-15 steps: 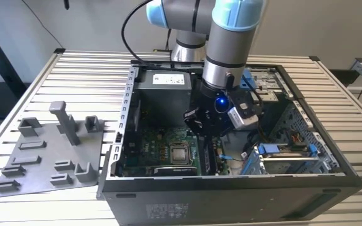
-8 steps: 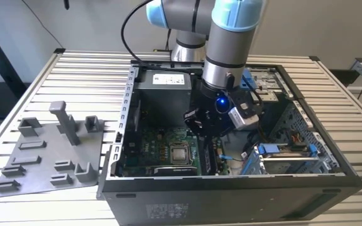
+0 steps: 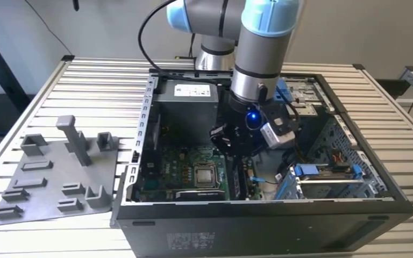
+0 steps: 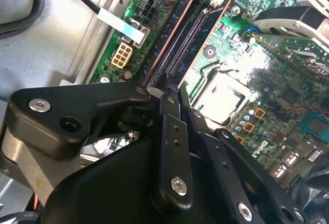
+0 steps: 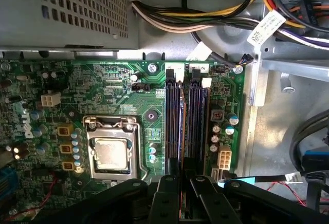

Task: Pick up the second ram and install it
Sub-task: 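Insert the second ram into the second slot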

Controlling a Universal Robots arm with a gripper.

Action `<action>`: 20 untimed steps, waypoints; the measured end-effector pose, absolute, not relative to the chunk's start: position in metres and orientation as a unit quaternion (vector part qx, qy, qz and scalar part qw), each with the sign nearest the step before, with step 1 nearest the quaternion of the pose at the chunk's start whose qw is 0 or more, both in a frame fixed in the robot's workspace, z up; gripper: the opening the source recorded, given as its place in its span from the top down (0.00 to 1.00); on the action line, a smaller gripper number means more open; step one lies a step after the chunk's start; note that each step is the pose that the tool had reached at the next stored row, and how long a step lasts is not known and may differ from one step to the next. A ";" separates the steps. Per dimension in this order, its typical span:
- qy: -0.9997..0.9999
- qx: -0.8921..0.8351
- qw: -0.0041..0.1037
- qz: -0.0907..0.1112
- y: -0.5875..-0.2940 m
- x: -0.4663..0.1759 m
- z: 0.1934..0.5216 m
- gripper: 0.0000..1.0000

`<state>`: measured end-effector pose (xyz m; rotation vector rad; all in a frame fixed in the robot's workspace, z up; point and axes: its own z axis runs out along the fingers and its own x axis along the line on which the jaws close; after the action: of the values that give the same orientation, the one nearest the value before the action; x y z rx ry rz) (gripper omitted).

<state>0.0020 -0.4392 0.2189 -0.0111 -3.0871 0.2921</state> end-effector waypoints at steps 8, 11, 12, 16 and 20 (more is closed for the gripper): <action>-0.995 -0.003 0.020 0.094 -0.439 0.002 0.214 0.85; -0.995 -0.003 0.020 0.094 -0.439 0.002 0.212 0.85; -0.995 -0.003 0.020 0.094 -0.439 0.002 0.211 0.85; -0.995 -0.001 0.020 0.094 -0.439 0.002 0.211 0.85; -0.995 0.005 0.020 0.094 -0.439 0.002 0.210 0.85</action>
<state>0.0022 -0.4392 0.2105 0.0165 -3.0887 0.2927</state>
